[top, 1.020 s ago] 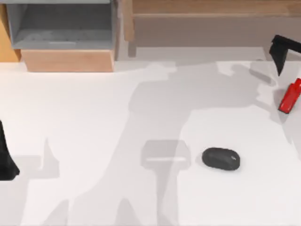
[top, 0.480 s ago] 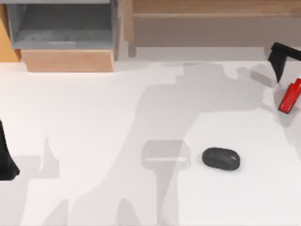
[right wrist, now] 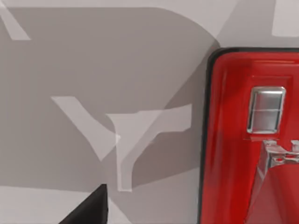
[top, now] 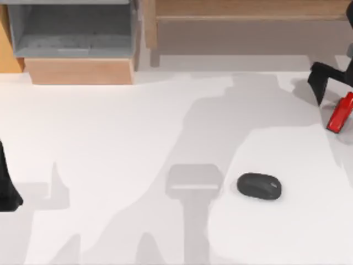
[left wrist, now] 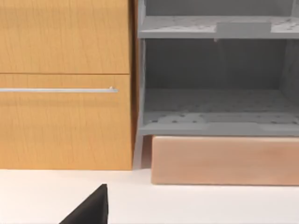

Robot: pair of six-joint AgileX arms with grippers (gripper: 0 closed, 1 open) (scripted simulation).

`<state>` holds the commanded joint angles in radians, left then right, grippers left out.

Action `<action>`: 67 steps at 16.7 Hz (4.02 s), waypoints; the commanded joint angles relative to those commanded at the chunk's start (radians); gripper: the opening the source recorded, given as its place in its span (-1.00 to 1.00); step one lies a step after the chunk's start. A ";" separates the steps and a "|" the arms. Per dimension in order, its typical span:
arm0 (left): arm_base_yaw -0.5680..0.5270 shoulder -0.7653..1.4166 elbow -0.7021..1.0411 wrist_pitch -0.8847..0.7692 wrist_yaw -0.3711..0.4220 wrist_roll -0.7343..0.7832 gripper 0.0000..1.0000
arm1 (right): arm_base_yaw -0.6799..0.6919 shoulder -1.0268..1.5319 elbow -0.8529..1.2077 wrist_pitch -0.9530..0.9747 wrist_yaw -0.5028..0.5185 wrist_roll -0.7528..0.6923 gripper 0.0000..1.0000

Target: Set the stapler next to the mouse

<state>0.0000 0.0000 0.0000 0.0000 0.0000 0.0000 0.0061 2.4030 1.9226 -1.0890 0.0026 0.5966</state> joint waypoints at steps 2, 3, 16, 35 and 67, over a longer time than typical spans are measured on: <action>0.000 0.000 0.000 0.000 0.000 0.000 1.00 | 0.000 0.000 0.000 0.000 0.000 0.000 1.00; 0.000 0.000 0.000 0.000 0.000 0.000 1.00 | 0.000 0.000 0.000 0.000 0.000 0.000 0.85; 0.000 0.000 0.000 0.000 0.000 0.000 1.00 | 0.000 0.000 0.000 0.000 0.000 0.000 -1.00; 0.000 0.000 0.000 0.000 0.000 0.000 1.00 | -0.003 -0.028 0.073 -0.100 0.000 0.000 -1.00; 0.000 0.000 0.000 0.000 0.000 0.000 1.00 | 0.325 0.097 0.634 -0.467 -0.001 -0.159 -1.00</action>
<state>0.0000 0.0000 0.0000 0.0000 0.0000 0.0000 0.3310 2.5004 2.5566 -1.5564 0.0018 0.4375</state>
